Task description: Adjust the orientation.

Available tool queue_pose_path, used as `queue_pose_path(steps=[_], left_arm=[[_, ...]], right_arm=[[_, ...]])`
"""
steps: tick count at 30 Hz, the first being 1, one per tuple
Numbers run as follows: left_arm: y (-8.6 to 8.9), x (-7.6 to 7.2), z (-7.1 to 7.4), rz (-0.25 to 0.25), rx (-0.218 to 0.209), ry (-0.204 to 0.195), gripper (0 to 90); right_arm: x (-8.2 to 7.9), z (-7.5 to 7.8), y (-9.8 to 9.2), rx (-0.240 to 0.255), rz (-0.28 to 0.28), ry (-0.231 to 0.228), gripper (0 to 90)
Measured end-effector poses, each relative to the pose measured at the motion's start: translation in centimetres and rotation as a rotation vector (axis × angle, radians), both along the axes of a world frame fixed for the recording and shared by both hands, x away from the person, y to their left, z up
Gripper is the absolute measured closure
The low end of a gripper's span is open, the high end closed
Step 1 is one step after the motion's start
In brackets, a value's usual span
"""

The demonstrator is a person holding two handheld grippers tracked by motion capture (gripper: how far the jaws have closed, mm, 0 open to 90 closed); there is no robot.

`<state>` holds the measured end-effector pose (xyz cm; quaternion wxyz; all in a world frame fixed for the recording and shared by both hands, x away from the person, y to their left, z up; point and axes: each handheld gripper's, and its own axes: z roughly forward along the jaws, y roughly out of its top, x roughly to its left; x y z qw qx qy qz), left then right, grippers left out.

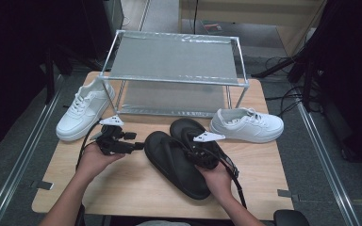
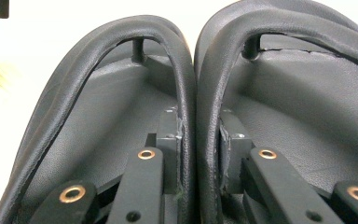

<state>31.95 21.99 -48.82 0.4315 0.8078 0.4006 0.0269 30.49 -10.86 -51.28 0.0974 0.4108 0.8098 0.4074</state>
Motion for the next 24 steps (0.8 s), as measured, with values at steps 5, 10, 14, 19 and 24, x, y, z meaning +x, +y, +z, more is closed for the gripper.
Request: queue_pose_path(steps=[5, 10, 14, 19, 24], left_arm=[[0.3, -0.1, 0.0, 0.005, 0.008, 0.005, 35.2], [0.5, -0.1, 0.1, 0.011, 0.005, -0.007, 35.2], [0.4, -0.2, 0.1, 0.011, 0.012, -0.005, 35.2], [0.5, -0.1, 0.0, 0.009, 0.002, -0.007, 35.2], [0.6, -0.1, 0.0, 0.005, 0.004, -0.005, 35.4]], right_arm=[[1.0, 1.5, 0.0, 0.040, -0.002, 0.021, 75.4], [2.7, 2.5, 0.5, 0.024, -0.011, -0.005, 75.3], [4.5, 2.9, 1.4, 0.017, -0.029, -0.013, 75.3], [6.9, 3.1, 2.8, 0.024, -0.049, -0.014, 75.2], [9.4, 2.4, 3.9, 0.018, -0.102, -0.012, 74.8]])
